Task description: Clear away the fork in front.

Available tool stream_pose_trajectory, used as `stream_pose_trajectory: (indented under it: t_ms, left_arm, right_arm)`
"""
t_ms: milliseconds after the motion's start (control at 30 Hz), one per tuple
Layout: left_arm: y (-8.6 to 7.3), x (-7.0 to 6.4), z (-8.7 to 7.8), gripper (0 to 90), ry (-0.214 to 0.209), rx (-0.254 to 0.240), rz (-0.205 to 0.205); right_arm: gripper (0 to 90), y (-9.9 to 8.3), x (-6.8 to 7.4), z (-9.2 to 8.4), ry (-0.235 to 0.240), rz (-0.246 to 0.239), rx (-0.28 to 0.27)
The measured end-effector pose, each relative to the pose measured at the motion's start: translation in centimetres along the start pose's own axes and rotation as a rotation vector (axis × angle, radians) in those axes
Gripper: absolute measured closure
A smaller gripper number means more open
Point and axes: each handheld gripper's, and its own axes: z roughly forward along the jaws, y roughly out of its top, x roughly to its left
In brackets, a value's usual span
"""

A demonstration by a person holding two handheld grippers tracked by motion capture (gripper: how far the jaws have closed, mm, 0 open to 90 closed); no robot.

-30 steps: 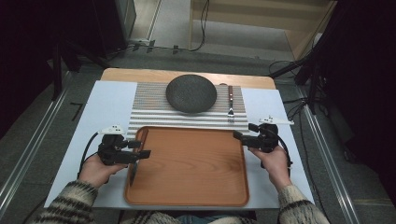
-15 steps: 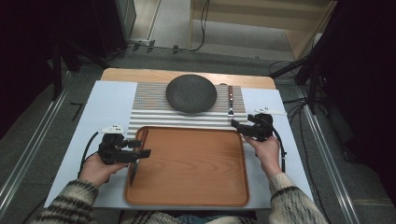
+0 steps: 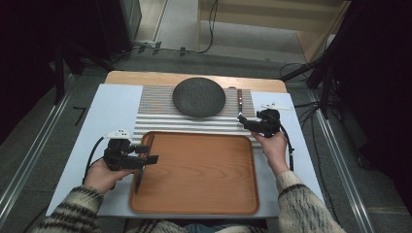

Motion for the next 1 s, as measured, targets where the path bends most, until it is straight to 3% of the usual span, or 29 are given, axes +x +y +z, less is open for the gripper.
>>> stream_pose_trajectory:
  t_ms: [400,700,1000]
  left_arm:
    - [-0.1,0.1,0.0,31.6,0.003,0.002,0.003]
    - [-0.1,0.1,-0.1,31.6,-0.002,-0.001,0.003]
    - [-0.1,0.2,0.0,31.6,0.002,0.000,0.005]
  right_arm:
    - [13.7,2.0,-0.6,2.8,-0.069,0.008,0.000]
    - [13.7,3.1,-1.4,4.5,-0.111,0.078,-0.010]
    - [13.9,4.9,-1.0,6.3,-0.164,0.075,-0.025]
